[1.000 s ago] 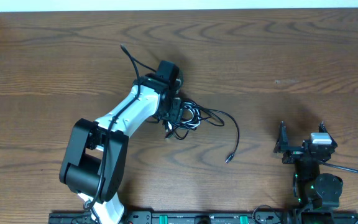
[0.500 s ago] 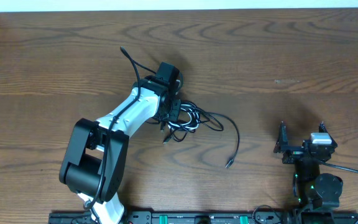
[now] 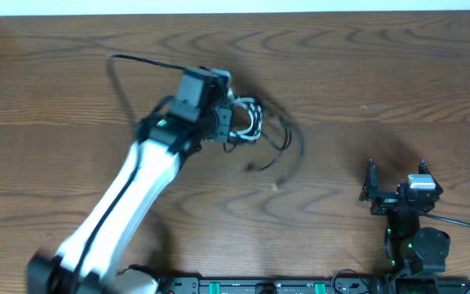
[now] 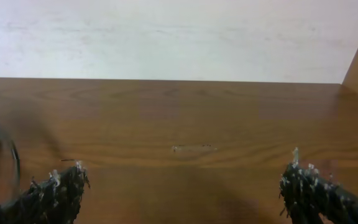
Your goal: Untangle cables
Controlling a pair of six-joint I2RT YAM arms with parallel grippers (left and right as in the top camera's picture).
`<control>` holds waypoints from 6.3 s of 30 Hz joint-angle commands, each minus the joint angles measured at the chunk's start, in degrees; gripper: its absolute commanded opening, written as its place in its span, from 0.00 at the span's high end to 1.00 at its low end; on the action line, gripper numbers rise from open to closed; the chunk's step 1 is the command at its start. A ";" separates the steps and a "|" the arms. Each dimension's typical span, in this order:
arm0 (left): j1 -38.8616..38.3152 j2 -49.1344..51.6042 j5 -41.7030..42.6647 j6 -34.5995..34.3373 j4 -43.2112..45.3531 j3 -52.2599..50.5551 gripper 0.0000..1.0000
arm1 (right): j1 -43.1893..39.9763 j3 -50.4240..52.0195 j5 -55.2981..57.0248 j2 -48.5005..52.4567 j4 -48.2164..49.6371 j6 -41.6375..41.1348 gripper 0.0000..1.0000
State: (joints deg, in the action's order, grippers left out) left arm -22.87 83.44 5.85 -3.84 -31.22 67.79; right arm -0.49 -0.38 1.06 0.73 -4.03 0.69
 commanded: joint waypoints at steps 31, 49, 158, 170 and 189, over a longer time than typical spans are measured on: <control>0.22 -27.17 5.77 31.28 4.81 1.51 0.93 | 0.92 0.07 -8.07 -0.24 12.15 -8.35 0.01; 0.24 -28.24 15.13 40.26 4.94 1.51 0.93 | 0.92 -30.14 -17.14 9.40 -14.29 -5.03 0.01; -2.93 -18.64 48.17 38.93 10.29 1.44 0.92 | 12.55 -52.33 -57.42 49.75 -16.57 2.82 0.99; -2.93 -21.75 28.59 38.95 4.94 1.44 0.92 | 12.41 -52.33 -56.02 49.27 -15.69 2.12 0.99; -2.93 -21.73 7.30 38.91 -0.07 1.44 0.92 | 11.41 -52.33 -55.80 45.72 -12.11 1.03 0.95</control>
State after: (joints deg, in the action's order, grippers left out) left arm -25.93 62.35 13.37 35.83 -31.57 68.18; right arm 11.29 -51.70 -55.11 46.59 -16.21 2.20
